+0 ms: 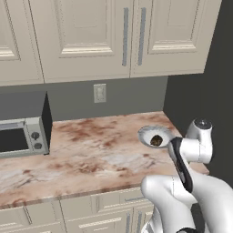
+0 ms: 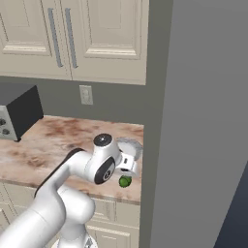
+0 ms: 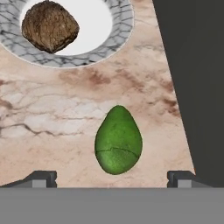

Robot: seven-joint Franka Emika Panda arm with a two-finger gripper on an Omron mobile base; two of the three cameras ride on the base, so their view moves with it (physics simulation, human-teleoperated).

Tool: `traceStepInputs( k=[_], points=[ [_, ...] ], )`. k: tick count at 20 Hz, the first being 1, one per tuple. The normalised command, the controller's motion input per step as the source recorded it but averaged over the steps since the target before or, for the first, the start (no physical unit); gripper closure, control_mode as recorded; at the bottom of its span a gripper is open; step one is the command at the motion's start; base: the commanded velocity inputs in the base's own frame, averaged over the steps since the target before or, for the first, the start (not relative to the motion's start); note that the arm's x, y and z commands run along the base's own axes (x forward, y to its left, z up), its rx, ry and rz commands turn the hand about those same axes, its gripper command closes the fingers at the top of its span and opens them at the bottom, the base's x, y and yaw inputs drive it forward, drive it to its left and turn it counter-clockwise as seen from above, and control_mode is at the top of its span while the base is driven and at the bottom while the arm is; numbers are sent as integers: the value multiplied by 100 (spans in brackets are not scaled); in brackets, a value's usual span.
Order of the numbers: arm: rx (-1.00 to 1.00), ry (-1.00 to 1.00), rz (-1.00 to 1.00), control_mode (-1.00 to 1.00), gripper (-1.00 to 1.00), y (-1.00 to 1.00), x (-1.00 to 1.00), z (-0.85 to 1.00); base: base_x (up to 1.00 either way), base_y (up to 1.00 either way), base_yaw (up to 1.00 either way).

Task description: Pick the avocado and bread from the counter and place them on the plate. Then pick the jam from the cabinet and place it next to the plate. Lastly close the cabinet door.

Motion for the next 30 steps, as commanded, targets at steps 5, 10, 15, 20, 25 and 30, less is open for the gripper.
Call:
traceStepInputs(
  k=[5,10,15,20,25,30],
  points=[
    [0,2,2,-100,-100,-11,16,-19,0,0,0],
    [-1,8,0,-100,-100,0,16,-18,0,0,0],
    [-3,10,0,-100,-100,0,16,-21,0,0,0],
    [-2,7,0,-100,-100,0,16,-24,0,0,0],
    [0,1,2,-100,-100,0,13,-32,0,0,0],
    [0,1,2,-100,-100,-1,2,-35,0,0,0]
  ],
)
